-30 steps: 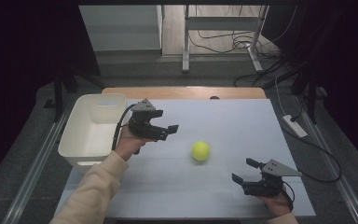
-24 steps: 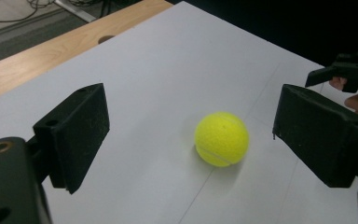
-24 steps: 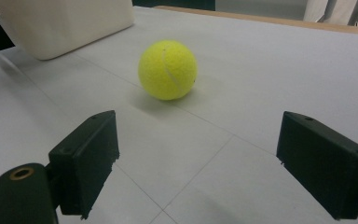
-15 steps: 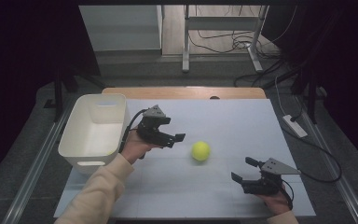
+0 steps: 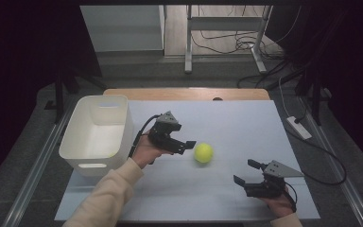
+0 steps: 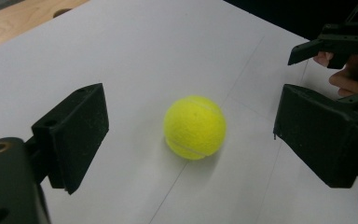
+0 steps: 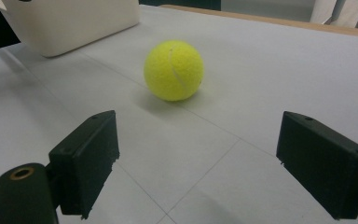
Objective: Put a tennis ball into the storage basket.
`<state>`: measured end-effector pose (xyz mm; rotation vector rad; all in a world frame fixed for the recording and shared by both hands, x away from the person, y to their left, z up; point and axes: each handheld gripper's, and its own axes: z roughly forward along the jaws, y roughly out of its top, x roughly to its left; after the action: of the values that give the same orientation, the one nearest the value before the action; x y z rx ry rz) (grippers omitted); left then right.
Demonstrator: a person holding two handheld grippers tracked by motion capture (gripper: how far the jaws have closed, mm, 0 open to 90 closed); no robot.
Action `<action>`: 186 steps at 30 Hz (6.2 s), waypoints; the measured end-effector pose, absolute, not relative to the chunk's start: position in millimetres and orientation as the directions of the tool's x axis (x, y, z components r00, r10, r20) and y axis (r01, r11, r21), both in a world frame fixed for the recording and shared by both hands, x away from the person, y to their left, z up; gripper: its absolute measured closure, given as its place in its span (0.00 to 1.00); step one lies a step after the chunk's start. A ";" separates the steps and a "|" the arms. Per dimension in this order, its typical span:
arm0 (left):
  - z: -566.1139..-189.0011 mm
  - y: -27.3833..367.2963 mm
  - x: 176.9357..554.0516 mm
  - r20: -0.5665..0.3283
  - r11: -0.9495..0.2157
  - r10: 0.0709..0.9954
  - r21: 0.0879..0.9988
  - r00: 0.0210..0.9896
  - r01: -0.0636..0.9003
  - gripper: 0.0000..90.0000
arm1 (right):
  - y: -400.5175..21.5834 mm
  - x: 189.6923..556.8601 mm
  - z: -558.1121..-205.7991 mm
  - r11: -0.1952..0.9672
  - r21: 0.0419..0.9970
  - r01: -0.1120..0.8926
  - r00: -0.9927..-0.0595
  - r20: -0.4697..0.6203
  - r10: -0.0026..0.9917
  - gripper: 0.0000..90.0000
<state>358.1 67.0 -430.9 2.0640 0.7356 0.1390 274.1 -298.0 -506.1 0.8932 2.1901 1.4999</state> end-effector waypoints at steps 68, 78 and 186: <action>-496.2 1.1 384.4 -0.238 -0.505 0.524 0.686 0.818 0.524 0.10 | -295.3 272.1 -508.1 0.269 0.913 0.308 -0.748 0.058 0.661 0.14; -508.9 -7.7 388.8 -0.239 -0.526 0.542 0.652 0.806 0.547 0.10 | -295.2 271.9 -508.2 0.269 0.912 0.310 -0.748 0.059 0.661 0.14; -390.4 55.6 358.3 -0.130 -0.271 0.583 0.899 0.802 0.343 0.30 | -296.5 272.2 -507.9 0.270 0.913 0.306 -0.738 0.049 0.673 0.15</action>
<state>358.3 55.6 -390.4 1.8858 0.7019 0.2718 272.2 -296.5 -507.9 0.8919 2.1975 1.4585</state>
